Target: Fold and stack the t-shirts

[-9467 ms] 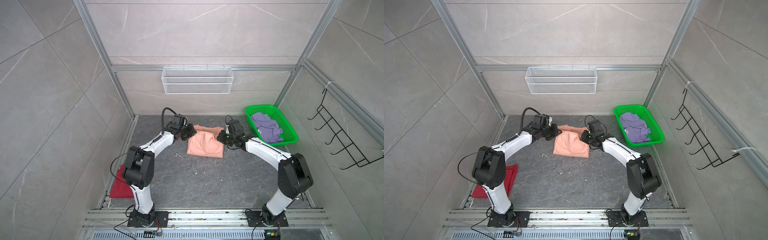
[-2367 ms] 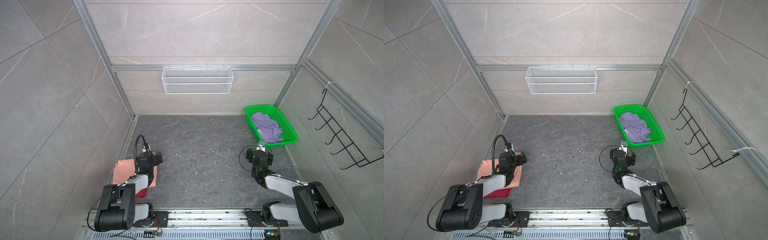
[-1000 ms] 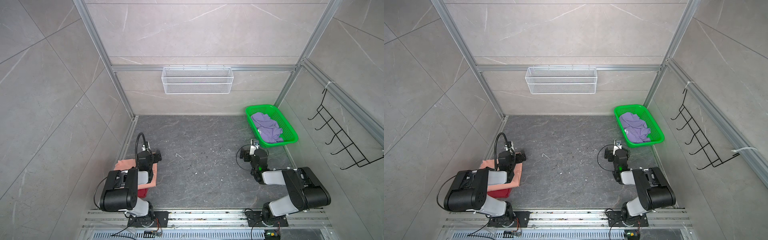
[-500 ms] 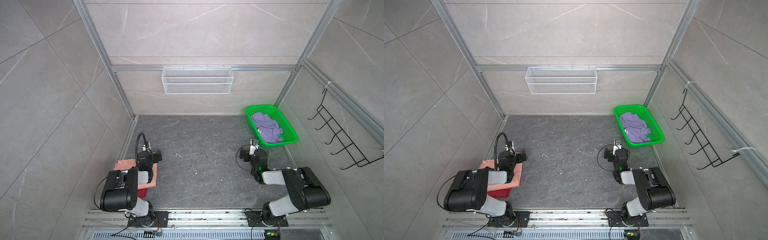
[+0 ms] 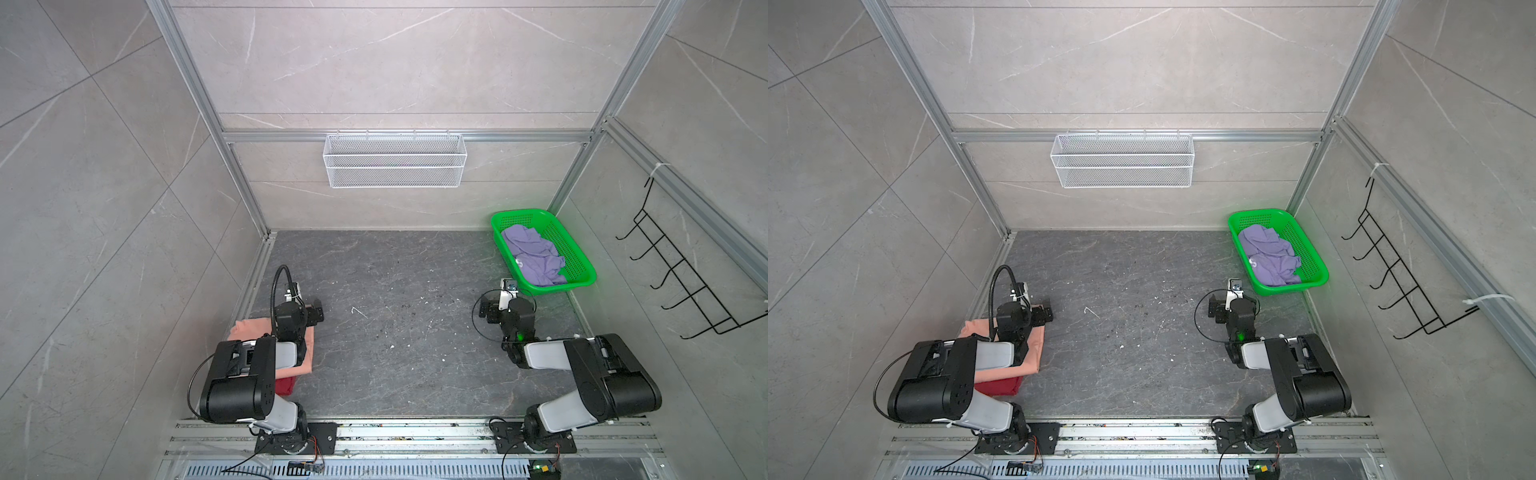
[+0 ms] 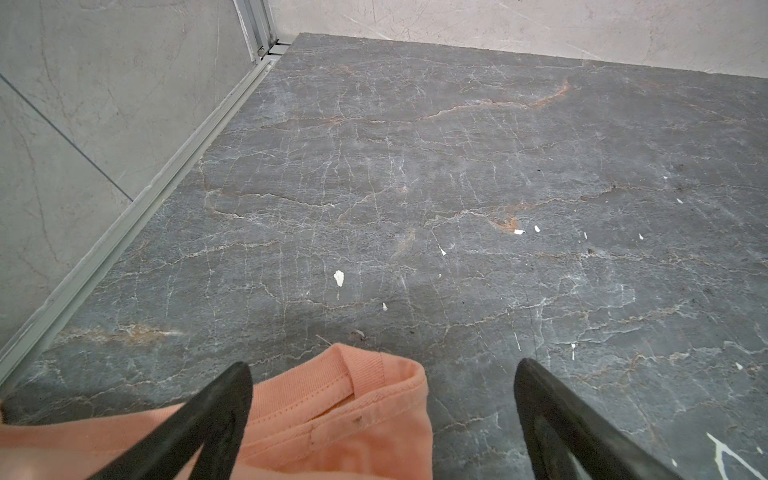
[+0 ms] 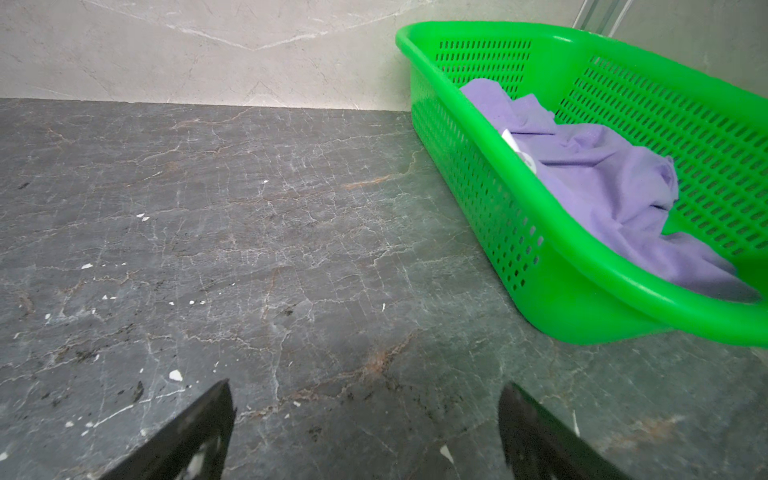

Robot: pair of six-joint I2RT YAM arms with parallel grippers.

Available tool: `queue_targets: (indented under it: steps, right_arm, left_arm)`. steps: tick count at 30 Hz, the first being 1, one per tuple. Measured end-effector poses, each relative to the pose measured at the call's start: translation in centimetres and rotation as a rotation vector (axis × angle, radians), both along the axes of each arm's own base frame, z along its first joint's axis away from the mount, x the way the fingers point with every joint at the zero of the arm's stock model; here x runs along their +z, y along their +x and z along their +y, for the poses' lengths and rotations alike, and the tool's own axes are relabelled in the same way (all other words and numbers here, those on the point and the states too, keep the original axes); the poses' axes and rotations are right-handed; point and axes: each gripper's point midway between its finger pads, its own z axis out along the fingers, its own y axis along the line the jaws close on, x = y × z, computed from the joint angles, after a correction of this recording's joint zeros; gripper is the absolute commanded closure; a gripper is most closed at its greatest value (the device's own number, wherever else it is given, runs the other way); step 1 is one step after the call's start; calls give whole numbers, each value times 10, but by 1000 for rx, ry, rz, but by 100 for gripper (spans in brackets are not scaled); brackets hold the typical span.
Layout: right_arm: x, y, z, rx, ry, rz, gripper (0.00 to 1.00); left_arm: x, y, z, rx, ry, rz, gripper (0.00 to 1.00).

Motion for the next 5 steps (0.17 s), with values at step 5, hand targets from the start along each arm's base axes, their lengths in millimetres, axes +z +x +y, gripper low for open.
queue_targets:
  steps: [5]
  right_arm:
    - [0,0,-1,0,1,0,1]
  left_arm:
    - [0,0,0,0,0,0,0]
